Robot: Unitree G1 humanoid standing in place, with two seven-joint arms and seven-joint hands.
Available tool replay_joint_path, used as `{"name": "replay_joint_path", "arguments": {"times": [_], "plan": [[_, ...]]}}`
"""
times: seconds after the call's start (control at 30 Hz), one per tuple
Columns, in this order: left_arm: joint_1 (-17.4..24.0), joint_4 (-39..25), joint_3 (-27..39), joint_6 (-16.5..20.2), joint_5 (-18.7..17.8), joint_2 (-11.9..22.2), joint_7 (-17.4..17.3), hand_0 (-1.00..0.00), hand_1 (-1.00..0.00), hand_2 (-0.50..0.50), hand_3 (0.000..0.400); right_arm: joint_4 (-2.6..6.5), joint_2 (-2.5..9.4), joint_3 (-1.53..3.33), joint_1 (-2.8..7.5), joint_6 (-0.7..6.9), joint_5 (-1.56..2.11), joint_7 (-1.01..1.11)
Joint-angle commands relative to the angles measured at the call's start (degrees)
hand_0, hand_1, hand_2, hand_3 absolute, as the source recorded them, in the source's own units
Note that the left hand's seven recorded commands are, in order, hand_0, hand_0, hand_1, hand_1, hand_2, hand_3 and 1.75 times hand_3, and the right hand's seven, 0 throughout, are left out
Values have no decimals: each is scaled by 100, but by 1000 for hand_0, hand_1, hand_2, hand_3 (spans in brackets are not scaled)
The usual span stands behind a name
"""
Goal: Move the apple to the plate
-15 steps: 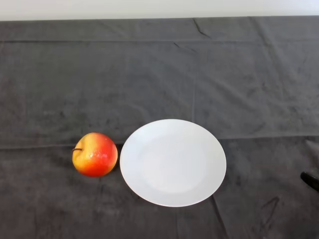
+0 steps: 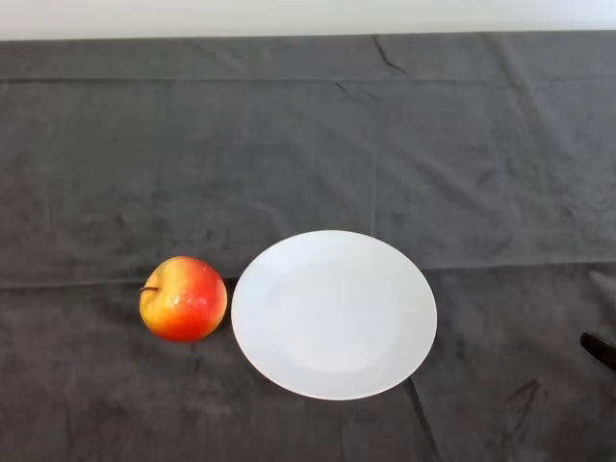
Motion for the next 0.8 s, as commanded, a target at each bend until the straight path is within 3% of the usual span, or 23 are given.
{"name": "replay_joint_path", "arguments": {"times": [0.03,0.8], "plan": [[-78,264,-40,184,-17,199,-21,0,0,0,0,192,67,43,142,130,191,18],[-288,199,-230,502,157,641,-362,0,0,0,0,192,68,42,142,131,191,18]]}}
